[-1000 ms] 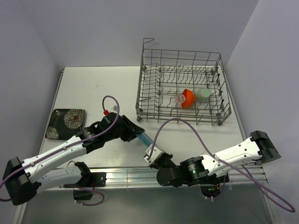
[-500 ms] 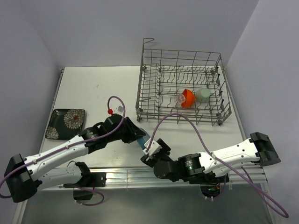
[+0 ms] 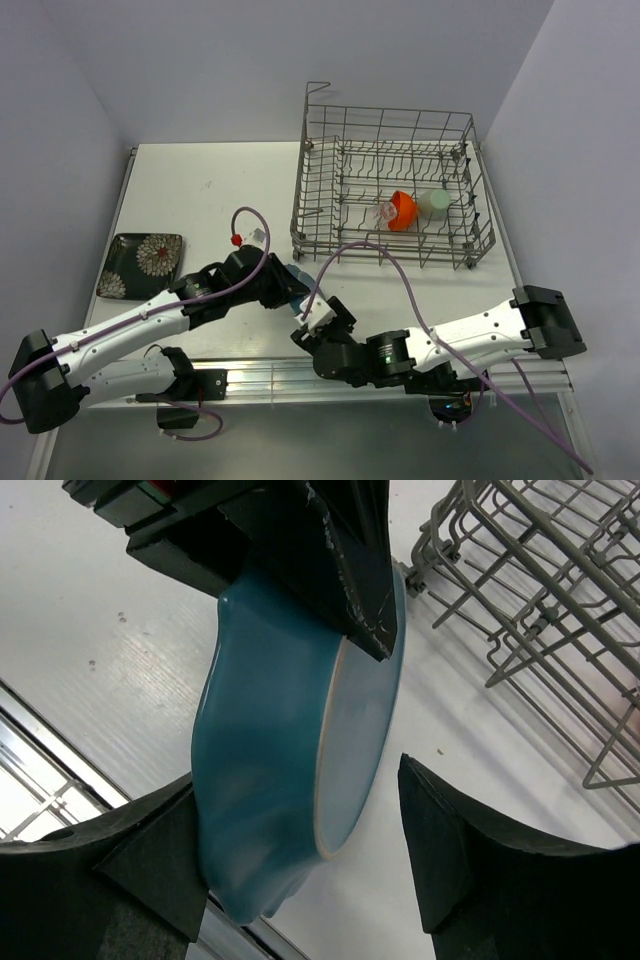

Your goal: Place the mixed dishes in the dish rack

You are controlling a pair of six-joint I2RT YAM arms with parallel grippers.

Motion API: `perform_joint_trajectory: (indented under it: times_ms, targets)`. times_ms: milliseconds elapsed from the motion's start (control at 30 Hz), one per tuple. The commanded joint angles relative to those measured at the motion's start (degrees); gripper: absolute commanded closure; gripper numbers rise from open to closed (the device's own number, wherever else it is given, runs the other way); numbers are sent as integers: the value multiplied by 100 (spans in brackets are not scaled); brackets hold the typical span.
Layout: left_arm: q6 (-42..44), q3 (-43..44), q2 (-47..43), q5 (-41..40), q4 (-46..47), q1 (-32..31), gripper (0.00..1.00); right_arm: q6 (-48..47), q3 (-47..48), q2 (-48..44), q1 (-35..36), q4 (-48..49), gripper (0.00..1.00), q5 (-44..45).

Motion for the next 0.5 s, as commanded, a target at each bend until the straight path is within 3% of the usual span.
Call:
perform_joint_trajectory:
  times_ms: [0,167,267,367,400,467]
  targets:
    - [215,85,-284,631,114,-175,100,216,188,259,-197,239,28,888]
    - [206,76,-389,632,87,-175,100,463,346,751,-206,133,34,1065]
    - [215,85,-434,623,35,-175,100,586,382,910,-206,133,45,1109]
    - [215,50,-486,623,17,-175,100,761,452,928,-197,-16,66,1179]
    - [198,23,-504,623,34,-175,100,840,478,928,-197,-77,83,1196]
    - [189,6,-539,623,52,-175,100,963,487,867,-197,-156,100,1249]
